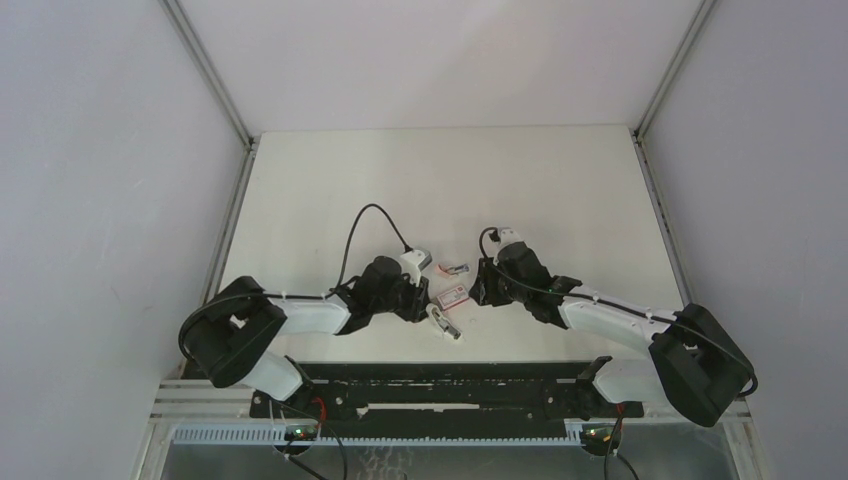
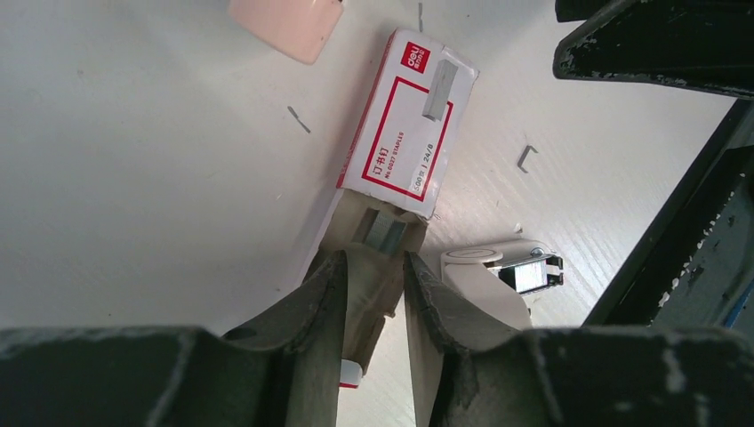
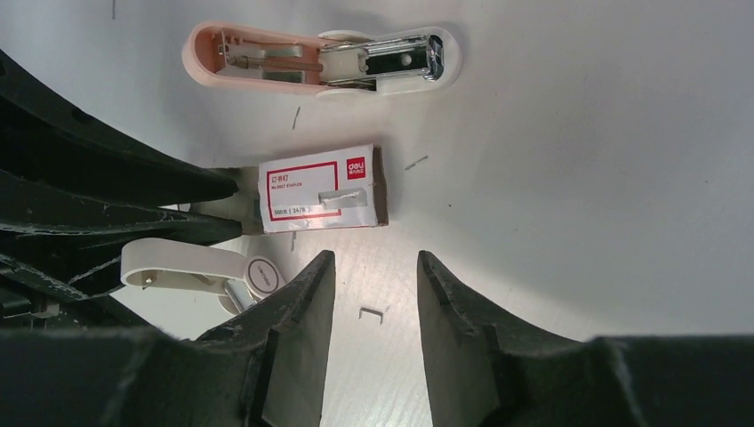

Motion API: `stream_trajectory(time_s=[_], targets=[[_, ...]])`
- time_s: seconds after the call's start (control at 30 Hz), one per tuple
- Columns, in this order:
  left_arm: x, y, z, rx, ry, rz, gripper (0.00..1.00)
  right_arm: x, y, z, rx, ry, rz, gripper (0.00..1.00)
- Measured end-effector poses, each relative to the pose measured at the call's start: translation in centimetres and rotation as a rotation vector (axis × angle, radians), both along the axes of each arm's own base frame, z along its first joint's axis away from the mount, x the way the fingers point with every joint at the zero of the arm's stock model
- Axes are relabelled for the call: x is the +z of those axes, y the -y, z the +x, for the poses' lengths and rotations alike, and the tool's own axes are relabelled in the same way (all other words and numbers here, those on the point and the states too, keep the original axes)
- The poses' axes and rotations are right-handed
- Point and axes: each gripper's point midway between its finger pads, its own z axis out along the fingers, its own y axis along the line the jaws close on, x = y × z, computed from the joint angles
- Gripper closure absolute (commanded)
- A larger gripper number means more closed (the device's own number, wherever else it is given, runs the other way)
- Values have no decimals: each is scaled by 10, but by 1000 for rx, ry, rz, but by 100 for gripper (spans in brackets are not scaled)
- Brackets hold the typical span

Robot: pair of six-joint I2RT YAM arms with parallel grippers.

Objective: Load the staples into the stapler

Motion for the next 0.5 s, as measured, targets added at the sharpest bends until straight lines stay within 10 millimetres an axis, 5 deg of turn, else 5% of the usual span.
stream_trajectory(time_s=[0.5], targets=[[-2,-29,23,155,101,109,68,3,2,2,-7,3,11,62]])
